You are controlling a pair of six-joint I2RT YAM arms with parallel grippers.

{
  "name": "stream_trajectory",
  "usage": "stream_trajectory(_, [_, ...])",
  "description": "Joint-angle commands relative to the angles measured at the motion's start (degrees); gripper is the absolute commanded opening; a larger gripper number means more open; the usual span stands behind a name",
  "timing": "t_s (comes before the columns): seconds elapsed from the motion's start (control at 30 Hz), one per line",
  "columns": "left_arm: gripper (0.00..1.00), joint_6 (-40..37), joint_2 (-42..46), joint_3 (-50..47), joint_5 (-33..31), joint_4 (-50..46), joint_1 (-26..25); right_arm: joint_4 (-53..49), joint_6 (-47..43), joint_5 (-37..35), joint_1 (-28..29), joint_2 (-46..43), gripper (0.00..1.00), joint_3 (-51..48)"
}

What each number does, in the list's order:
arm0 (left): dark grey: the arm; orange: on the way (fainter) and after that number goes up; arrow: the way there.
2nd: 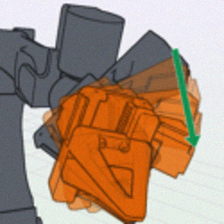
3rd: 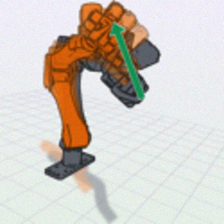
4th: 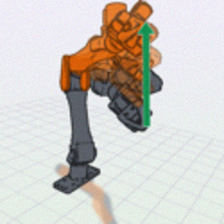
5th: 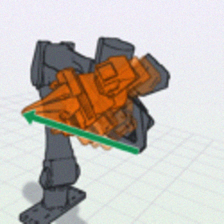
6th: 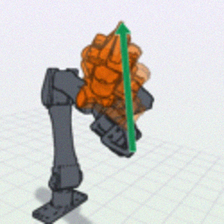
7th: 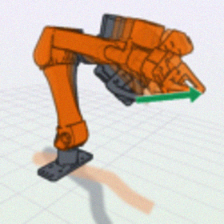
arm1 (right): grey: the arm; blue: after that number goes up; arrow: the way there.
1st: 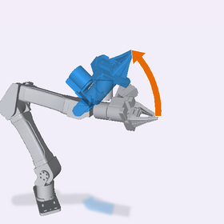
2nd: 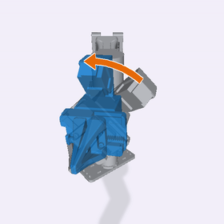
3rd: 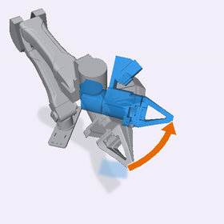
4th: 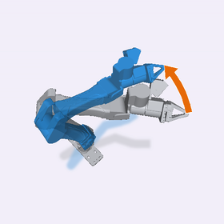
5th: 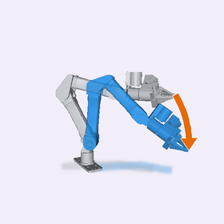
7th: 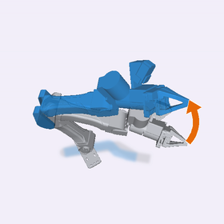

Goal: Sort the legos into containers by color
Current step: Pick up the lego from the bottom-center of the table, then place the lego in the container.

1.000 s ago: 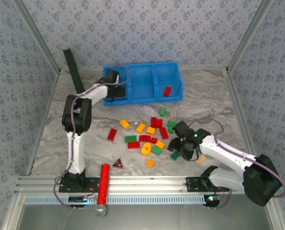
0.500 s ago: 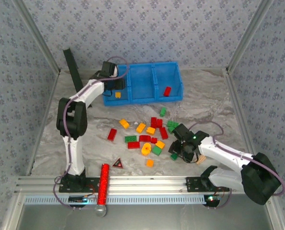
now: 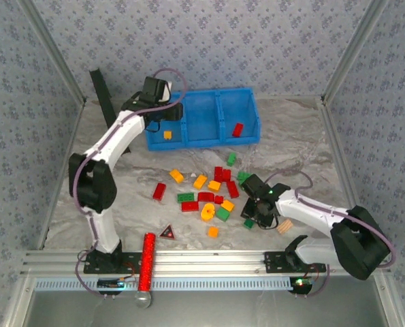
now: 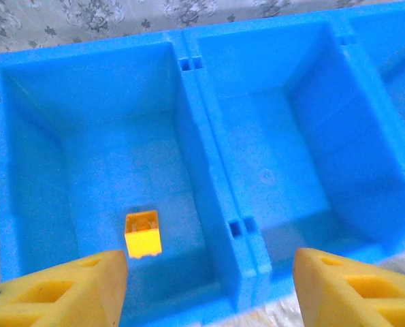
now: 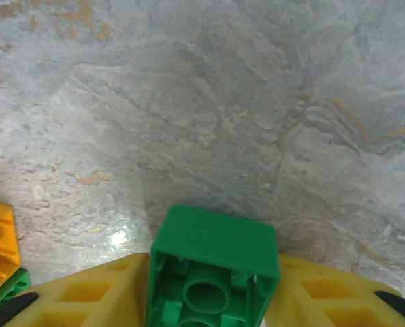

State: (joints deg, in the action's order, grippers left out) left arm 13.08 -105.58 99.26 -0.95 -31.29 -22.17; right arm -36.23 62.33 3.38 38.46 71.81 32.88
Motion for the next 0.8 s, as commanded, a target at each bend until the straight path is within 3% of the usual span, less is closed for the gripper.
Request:
stream_trajectory(0.0, [0.66, -0.12, 8.99, -3.64, -1.93, -3.39, -0.39, 4.67, -4.09, -0.16, -0.39, 4.27, 0.38, 0.76])
stream_trajectory(0.13, [0.67, 1.95, 19.5, -12.64, -3.71, -4.77, -0.76, 3.11, -12.6, -1.23, -1.78, 8.23, 0.3, 5.75])
stream_trajectory(0.47, [0.68, 9.62, 45.6, -37.56, -3.16, -11.25, -1.29, -11.23, -36.34, -11.95, -7.05, 16.36, 0.26, 31.65])
stream_trajectory(0.77, [0.68, 12.67, 53.64, -47.43, -0.84, -12.45, -1.47, -5.12, -48.42, -16.12, -8.68, 27.83, 0.25, 53.04])
